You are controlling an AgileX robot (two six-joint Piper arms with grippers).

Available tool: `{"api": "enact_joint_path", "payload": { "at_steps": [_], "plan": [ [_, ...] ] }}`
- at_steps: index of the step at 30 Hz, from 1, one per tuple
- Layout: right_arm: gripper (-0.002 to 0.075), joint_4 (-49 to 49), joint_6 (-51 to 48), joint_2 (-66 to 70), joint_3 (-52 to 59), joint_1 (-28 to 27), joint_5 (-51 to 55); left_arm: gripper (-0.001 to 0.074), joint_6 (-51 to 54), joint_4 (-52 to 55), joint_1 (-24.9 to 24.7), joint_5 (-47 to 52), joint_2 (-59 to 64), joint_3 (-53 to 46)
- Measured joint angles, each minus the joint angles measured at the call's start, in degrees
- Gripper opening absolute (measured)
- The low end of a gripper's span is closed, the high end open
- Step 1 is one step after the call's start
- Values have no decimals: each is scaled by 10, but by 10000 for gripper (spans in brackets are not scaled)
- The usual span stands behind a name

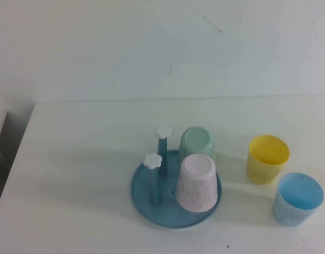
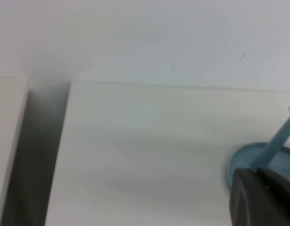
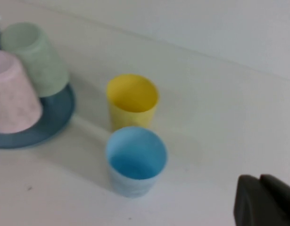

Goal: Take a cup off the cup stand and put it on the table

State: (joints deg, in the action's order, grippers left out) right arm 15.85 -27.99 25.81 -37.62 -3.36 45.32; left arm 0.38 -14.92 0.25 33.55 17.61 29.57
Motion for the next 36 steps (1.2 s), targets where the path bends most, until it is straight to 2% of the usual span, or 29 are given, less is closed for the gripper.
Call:
{"api": "enact_joint_path", "payload": {
  "at_steps": [9,15,20,24,27,31,34,36],
  "plan": [
    [-3,235,-282,201,-60,0,73,-3,198,-161,0,28,139,43],
    [-3,284,-350,302,-75,22,66,-3,262,-198,-15,31,199,49],
    [-3,287,-354,358,-98,95,28,-3,292,-201,-31,23,224,49],
    [-3,278,-335,408,-126,179,-8,-3,309,-203,-39,10,225,49],
    [-2,237,-300,450,-153,239,-35,-3,324,-205,-47,6,225,50],
    [2,124,-214,512,-202,305,-47,-3,337,-206,-60,6,225,50],
    [44,50,-138,549,-239,329,-41,-3,340,-206,-62,6,225,50],
    [111,28,-97,571,-262,331,-31,-3,340,-207,-62,5,225,50]
  ]
}}
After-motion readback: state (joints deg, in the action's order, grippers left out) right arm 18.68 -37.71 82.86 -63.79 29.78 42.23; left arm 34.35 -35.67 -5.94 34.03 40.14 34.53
